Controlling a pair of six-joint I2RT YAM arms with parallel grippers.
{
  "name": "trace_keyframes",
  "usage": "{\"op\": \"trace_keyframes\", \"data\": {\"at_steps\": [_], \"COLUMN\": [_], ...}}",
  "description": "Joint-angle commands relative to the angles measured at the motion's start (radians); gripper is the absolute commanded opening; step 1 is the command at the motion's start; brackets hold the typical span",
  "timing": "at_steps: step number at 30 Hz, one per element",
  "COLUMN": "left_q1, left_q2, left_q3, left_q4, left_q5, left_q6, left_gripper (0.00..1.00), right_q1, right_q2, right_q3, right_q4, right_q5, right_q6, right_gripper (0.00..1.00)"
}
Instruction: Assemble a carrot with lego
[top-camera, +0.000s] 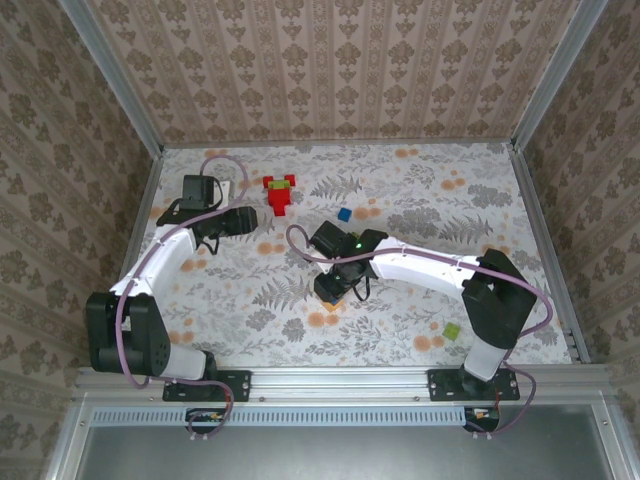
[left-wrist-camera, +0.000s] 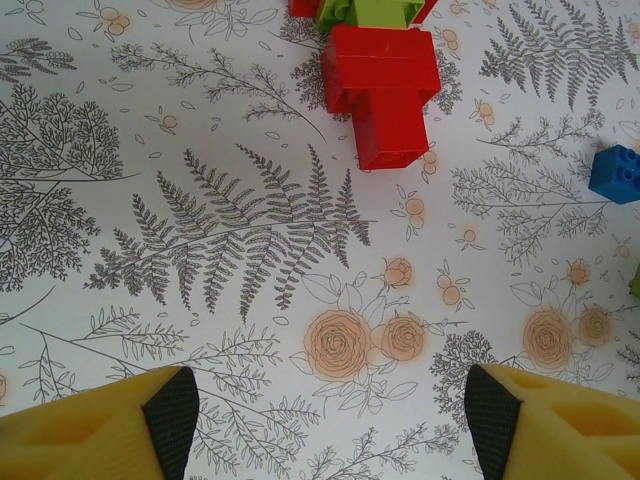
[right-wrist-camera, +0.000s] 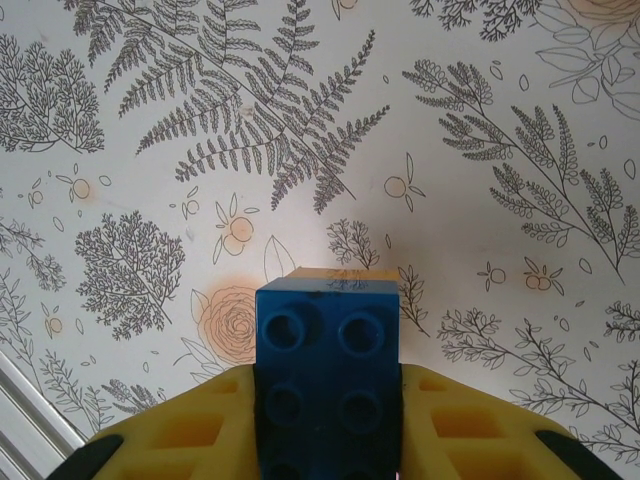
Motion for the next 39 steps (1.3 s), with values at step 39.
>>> {"op": "trace_keyframes", "data": {"at_steps": [39], "left_q1": [0.006], "left_q2": [0.010], "left_q3": [-0.013], "left_q4": [0.016], "left_q5": [0.024], "left_q6": [0.009], "left_gripper": [0.74], "right_q1": [0.029], "right_q2": [0.008], "right_q3": [-0.292], "right_q4": [0.017], "right_q5": [0.100], "right_q6": [0.075], "right_gripper": [0.30]}}
